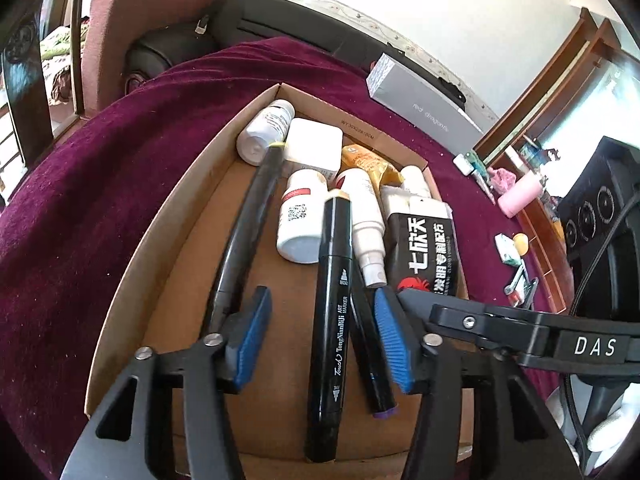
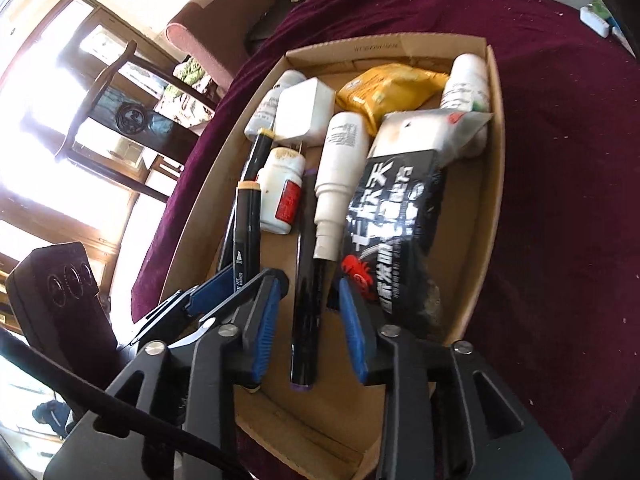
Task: Organize objects
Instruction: 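Lower both held markers into the box and open both tools, then move both open tools back over the items on the bedspread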
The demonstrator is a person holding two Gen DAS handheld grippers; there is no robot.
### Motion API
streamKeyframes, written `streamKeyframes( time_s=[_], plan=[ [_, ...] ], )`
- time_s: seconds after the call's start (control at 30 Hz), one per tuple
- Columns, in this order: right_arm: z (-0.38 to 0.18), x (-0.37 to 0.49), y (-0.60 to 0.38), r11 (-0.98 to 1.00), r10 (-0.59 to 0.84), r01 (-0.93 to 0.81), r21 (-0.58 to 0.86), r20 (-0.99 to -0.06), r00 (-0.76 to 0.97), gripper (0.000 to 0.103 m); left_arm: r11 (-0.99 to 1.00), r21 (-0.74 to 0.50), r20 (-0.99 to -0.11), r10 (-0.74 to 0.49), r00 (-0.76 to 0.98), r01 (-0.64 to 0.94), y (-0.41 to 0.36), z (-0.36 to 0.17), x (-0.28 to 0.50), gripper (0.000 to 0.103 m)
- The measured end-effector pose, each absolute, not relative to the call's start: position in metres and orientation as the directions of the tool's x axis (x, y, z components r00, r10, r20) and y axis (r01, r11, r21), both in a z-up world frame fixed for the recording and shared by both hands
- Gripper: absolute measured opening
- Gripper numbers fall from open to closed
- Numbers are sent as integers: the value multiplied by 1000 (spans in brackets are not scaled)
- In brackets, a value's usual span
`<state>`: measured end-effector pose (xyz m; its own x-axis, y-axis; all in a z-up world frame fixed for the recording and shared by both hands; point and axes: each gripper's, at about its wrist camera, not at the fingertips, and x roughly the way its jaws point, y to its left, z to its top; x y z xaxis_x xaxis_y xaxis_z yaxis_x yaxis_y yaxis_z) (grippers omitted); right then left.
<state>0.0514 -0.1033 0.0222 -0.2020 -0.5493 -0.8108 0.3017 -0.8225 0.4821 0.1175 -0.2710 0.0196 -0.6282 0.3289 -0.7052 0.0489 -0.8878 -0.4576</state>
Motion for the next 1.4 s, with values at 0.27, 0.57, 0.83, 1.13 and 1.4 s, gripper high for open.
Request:
streamKeyframes(
  time_s=[0.27, 0.57, 0.83, 1.13, 1.4],
  plan=[
    [32, 58, -81, -805, -587, 282, 522, -771, -248, 40, -848, -527, -634, 343, -693, 62, -276, 37, 129, 51],
    [38, 67, -46, -788, -616, 246, 564, -734, -286, 43, -934, -358, -598, 225, -769, 5, -241, 78, 146, 61],
    [44, 77, 3, -792, -606, 193, 580, -705, -369, 47, -959, -254, -596, 258, -760, -126, -182, 101, 149, 61],
    [46, 91, 96, -807, -542, 74, 586, -685, -486, 49, -955, -139, -659, 286, -696, -261, -96, 98, 140, 61],
    [53, 97, 171, -806, -474, -15, 591, -662, -580, 55, -940, -46, -729, 262, -632, -337, -31, 78, 124, 61]
  ],
)
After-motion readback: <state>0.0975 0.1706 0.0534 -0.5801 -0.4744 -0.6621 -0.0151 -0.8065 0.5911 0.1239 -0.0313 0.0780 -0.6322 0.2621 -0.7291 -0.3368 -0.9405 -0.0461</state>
